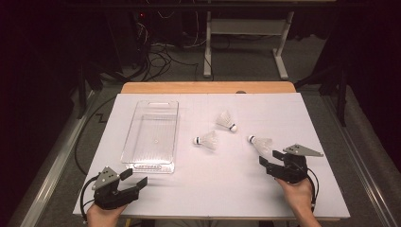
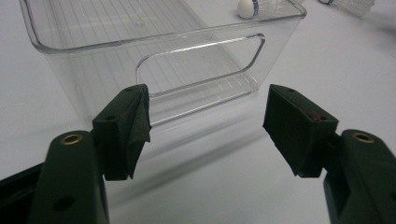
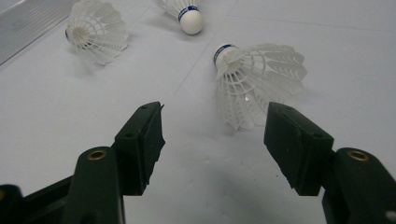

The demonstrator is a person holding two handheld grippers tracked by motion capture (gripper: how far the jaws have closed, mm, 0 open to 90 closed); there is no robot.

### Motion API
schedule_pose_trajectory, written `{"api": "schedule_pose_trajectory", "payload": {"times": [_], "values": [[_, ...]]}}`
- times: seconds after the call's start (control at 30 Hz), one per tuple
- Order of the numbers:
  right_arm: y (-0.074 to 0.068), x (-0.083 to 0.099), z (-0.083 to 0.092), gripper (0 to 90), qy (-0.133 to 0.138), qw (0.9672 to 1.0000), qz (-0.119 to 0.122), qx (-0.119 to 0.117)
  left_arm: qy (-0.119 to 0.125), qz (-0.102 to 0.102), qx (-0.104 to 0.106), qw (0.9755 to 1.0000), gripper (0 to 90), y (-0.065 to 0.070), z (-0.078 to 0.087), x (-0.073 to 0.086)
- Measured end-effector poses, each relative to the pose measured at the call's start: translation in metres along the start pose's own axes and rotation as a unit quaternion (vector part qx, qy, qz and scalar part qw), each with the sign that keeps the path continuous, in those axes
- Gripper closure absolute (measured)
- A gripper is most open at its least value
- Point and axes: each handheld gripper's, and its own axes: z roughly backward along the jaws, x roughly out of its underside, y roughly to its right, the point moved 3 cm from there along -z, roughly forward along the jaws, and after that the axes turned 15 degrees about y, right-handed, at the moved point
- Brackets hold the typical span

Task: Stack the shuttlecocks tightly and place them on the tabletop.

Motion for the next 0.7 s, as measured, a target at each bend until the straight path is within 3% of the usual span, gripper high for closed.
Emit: {"api": "schedule_pose_trajectory", "payload": {"times": [0.7], "values": [[0.001, -0.005, -0.021, 44.2, -0.025, 0.9996, -0.003, 0.013, -0.001, -0.003, 0.002, 1.0000, 32.5, 0.001, 0.000, 0.000]]}}
